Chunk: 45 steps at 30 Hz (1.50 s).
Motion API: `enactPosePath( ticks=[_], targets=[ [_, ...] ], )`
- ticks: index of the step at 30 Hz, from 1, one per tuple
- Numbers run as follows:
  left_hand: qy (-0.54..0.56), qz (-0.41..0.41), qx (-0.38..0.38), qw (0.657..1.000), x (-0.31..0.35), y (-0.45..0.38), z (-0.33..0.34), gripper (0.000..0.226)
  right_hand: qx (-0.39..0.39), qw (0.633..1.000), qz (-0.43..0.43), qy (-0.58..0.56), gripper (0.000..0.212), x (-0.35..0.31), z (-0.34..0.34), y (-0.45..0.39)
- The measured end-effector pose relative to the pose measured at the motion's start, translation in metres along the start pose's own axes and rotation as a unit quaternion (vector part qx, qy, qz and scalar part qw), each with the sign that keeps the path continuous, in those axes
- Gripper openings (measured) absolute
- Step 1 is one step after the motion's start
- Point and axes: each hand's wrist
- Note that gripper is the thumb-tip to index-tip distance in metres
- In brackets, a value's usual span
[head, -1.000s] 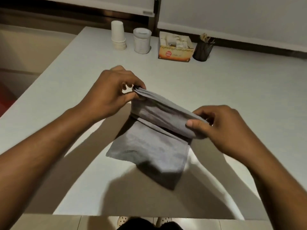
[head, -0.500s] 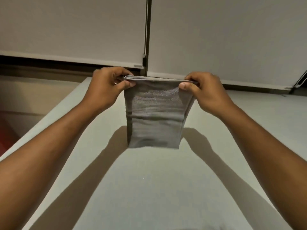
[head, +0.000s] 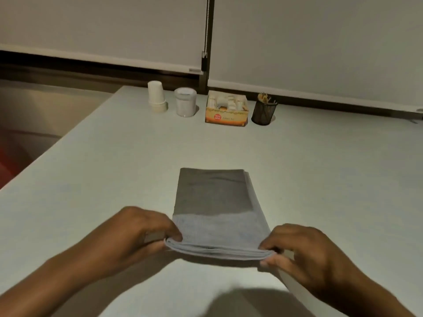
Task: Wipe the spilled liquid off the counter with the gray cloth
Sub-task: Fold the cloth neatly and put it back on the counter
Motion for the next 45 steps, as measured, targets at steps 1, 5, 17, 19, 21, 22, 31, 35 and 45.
enactPosePath(
  ticks=[1, 5, 17, 19, 21, 22, 31, 35, 45],
  targets=[
    [0.009, -0.004, -0.008, 1.0, -0.001, 0.009, 0.009, 0.019, -0.02, 1.0, 0.002, -0.019, 0.031, 0.002, 0.007, 0.005],
    [0.028, -0.032, -0.03, 0.999, 0.0, 0.026, 0.027, 0.02, -0.038, 0.998, -0.034, -0.025, 0.021, 0.003, 0.019, 0.013],
    [0.181, -0.237, 0.142, 0.944, -0.027, -0.046, 0.018, 0.021, 0.026, 0.988, 0.075, -0.129, 0.009, 0.019, -0.035, -0.082],
    [0.136, -0.245, 0.165, 0.946, -0.04, -0.071, 0.023, 0.021, 0.065, 0.99, 0.089, -0.088, 0.011, 0.032, -0.035, -0.109],
    [0.082, -0.263, 0.171, 0.946, -0.051, -0.094, 0.028, 0.027, 0.076, 0.99, 0.111, -0.049, 0.014, 0.044, -0.03, -0.133],
    [0.06, -0.275, 0.167, 0.945, -0.056, -0.103, 0.032, 0.031, 0.073, 0.989, 0.121, -0.031, 0.016, 0.05, -0.025, -0.142],
    [-0.004, -0.347, 0.157, 0.925, -0.081, -0.115, 0.062, 0.039, 0.099, 0.976, 0.193, -0.008, 0.026, 0.088, 0.027, -0.168],
    [-0.023, -0.341, 0.185, 0.921, -0.077, -0.107, 0.064, 0.047, 0.172, 0.978, 0.105, 0.056, 0.035, 0.071, 0.033, -0.152],
    [0.488, -0.501, 0.082, 0.71, 0.035, -0.048, 0.061, 0.015, 0.023, 0.986, -0.069, 0.151, 0.036, 0.026, 0.043, -0.095]
  ],
)
Point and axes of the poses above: each hand's wrist, its own y-axis away from the middle knuckle, its own z-axis out of the palm, x = y × z, and after that the axes turned 4 degrees about x, right-handed
